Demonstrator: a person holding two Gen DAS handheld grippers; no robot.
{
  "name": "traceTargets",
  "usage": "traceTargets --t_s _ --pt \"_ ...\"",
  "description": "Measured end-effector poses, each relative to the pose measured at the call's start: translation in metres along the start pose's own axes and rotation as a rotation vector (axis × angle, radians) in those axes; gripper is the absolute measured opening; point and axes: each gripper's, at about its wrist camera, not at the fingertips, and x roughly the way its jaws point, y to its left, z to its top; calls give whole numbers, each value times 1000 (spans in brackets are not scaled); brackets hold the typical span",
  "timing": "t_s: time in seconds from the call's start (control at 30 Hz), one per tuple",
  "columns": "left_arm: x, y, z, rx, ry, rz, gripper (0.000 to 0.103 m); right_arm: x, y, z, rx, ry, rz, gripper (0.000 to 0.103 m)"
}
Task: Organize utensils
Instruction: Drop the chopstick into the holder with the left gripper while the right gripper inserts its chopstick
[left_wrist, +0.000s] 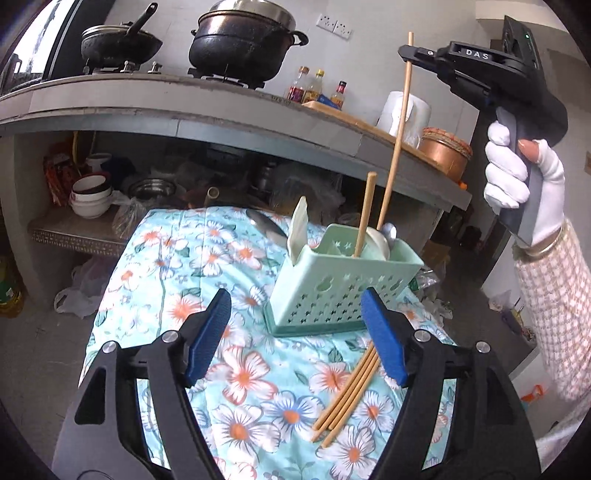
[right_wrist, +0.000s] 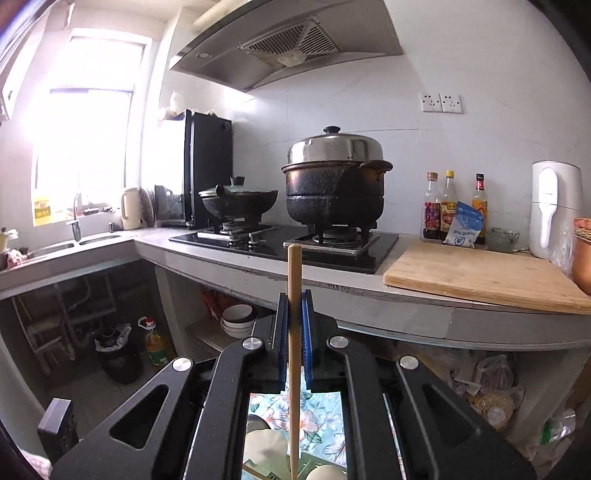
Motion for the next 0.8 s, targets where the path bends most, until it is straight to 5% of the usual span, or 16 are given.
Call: traceTargets --t_s 0.3,0.37,0.43,0.8 --pt "15 9 -1 -25 42 -4 70 41 9 -54 -139 161 -21 11" --pt "20 9 -1 -32 52 -8 70 35 4 -55 -113 156 -16 30" --pt "23 8 -2 -36 58 -14 70 25 -2 -52 -81 131 -9 38" --pt "38 8 -7 -40 111 -28 74 -60 -57 -56 191 48 -16 45"
